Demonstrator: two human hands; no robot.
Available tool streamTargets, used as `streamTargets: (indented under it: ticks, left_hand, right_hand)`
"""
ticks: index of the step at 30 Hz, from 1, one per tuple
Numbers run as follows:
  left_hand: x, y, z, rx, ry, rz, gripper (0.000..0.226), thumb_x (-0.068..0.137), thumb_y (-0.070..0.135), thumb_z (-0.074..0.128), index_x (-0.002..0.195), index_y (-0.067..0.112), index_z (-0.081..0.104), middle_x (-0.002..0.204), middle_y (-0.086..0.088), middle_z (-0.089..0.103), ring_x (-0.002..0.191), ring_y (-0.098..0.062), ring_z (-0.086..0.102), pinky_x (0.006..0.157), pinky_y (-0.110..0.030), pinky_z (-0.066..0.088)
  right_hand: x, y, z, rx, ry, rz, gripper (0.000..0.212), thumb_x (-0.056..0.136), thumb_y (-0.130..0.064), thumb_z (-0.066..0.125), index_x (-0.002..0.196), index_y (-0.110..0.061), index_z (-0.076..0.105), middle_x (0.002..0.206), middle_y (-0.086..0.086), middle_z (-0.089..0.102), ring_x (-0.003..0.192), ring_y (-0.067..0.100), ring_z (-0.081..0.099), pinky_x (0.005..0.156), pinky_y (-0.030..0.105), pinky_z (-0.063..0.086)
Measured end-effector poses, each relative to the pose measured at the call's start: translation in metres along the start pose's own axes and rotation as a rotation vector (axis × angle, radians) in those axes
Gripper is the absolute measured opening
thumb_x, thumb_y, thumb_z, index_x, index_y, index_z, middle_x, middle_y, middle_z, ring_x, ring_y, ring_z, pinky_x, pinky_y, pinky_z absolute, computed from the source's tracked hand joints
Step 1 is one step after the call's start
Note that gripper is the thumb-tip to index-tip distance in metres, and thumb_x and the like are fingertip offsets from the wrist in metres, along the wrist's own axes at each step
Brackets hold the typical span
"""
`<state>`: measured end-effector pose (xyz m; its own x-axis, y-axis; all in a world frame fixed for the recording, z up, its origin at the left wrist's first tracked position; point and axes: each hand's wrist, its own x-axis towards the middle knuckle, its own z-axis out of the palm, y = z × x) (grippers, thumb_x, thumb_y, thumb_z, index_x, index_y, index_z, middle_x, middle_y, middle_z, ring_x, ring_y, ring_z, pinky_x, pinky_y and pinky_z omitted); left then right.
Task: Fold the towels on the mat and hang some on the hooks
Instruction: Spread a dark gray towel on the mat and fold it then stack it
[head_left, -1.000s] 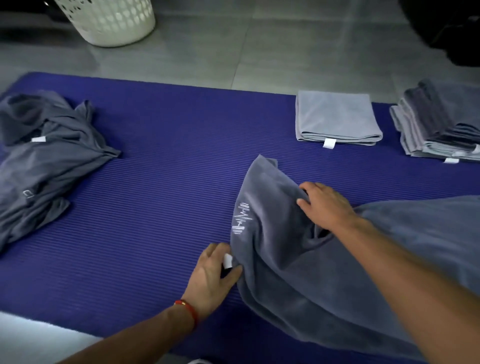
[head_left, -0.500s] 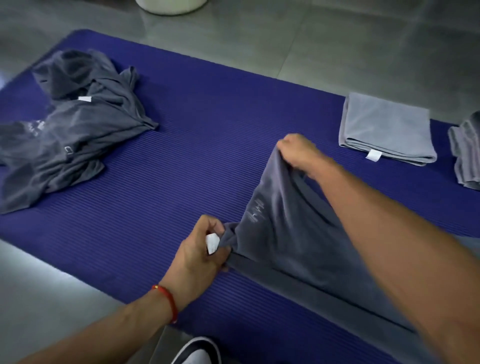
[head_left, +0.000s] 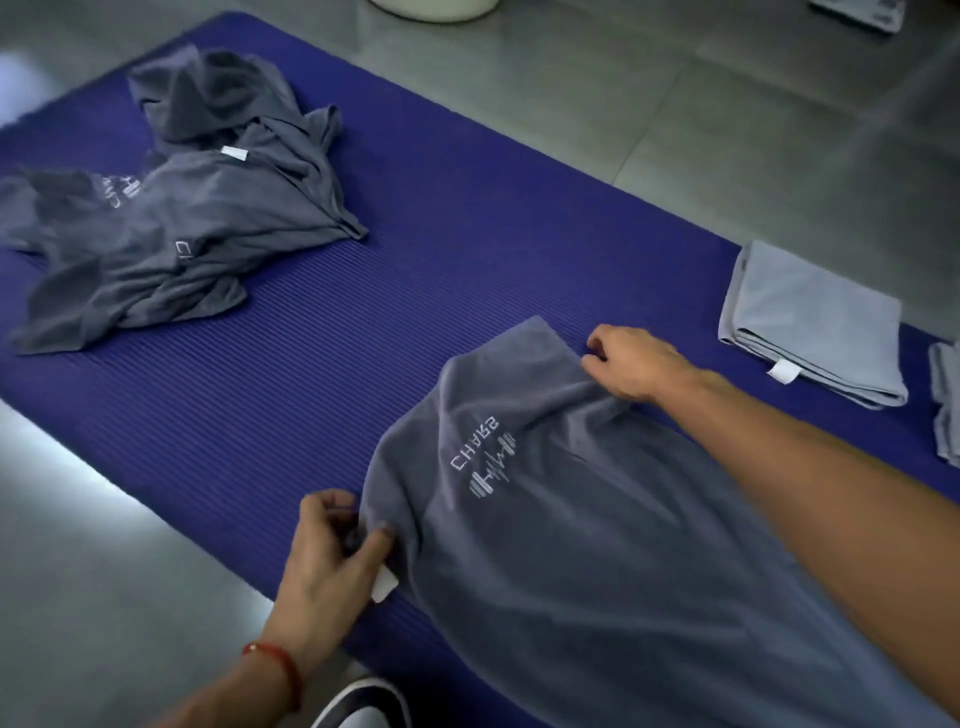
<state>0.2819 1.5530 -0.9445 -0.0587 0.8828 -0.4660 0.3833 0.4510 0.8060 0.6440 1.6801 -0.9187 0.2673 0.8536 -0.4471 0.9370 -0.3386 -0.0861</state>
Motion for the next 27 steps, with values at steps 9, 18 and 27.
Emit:
streamTargets:
  ticks: [9,18,27]
  left_hand:
    - [0.036,0.030,-0.010,-0.492,0.077,-0.317,0.052,0.081,-0.016,0.067,0.121,0.015,0.054,0.096,-0.016,0.071,0.081,-0.029,0.069,0.066,-0.039,0.055]
    - [0.057,0.023,-0.053,0.007,-0.190,-0.127,0.004,0.091,0.013,0.072,0.090,0.010,0.072,0.082,-0.008,0.075,0.075,-0.021,0.070,0.065,-0.029,0.056]
    - [0.122,0.015,-0.104,0.136,0.196,-0.048,0.020,0.090,0.026,0.075,0.081,0.008,0.070,0.065,-0.013,0.071,0.054,-0.025,0.066,0.069,-0.043,0.060]
  right_hand:
    - [0.045,-0.050,0.025,-0.082,0.118,-0.039,0.038,0.098,-0.038,0.062,0.123,-0.009,0.057,0.128,0.015,0.063,0.122,0.036,0.057,0.102,0.050,0.042]
    - [0.086,-0.098,-0.045,0.099,0.429,-0.224,0.013,0.094,-0.026,0.063,0.103,-0.019,0.057,0.101,0.017,0.064,0.096,0.042,0.060,0.075,0.042,0.043]
    - [0.143,-0.156,-0.030,0.285,0.369,-0.396,0.036,0.099,-0.023,0.059,0.131,-0.011,0.051,0.131,0.019,0.055,0.120,0.036,0.054,0.095,0.041,0.042]
